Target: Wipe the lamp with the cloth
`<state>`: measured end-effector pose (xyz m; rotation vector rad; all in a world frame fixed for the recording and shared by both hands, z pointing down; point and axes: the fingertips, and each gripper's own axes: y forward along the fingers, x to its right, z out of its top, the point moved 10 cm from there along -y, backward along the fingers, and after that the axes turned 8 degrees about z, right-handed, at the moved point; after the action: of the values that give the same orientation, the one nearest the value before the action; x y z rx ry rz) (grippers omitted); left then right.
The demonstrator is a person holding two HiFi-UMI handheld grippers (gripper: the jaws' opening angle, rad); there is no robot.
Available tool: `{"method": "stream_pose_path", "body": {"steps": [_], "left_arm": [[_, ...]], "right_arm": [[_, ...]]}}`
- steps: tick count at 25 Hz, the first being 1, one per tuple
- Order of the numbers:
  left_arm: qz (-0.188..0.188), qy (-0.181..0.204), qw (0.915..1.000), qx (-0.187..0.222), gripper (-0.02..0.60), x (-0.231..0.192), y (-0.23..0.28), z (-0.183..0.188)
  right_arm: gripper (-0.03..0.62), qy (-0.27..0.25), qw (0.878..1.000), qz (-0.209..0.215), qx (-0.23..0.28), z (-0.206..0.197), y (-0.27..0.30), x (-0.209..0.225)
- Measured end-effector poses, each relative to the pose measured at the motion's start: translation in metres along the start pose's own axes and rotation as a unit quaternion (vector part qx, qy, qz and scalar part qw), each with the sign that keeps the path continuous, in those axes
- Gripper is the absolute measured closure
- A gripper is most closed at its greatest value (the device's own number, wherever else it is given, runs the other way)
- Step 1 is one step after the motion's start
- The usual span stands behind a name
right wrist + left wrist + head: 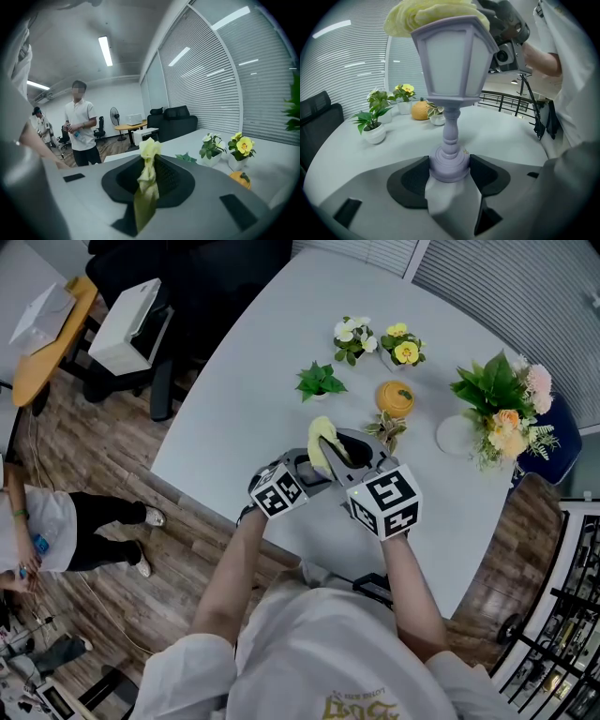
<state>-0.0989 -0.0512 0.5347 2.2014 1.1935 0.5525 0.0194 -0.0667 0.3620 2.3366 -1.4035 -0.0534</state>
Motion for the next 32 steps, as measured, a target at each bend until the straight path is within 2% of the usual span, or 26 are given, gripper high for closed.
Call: {"method": "stream_pose_path", "body": {"steps": [6,9,18,32], "left_arm": [[-0.001,0.000,1.0000,0.000,0.305,0.000,0.001,0.000],[0.000,0.001,1.0000,-0.001,0.305,-0.001,0.000,0.000],[0.000,0.001,1.0000,-0.001,0.305,0.000,0.001,0.000],[0.001,0.001,1.0000,0.001,0.305,-0.001,0.000,0.000]], "right_arm": [[0.530,0.081,0.996,-0.010,0.027,-0.008,-0.005,0.019],[0.530,0.101,0.994,-0.016,0.035,-0.011,-0.007,0.023],[0.530,0.108,0.993,-0.030,0.039,-0.016,-0.011,0.028],[0.528,0.094,0.994,-0.023,0.043,-0.017,-0.012,0.028]]}}
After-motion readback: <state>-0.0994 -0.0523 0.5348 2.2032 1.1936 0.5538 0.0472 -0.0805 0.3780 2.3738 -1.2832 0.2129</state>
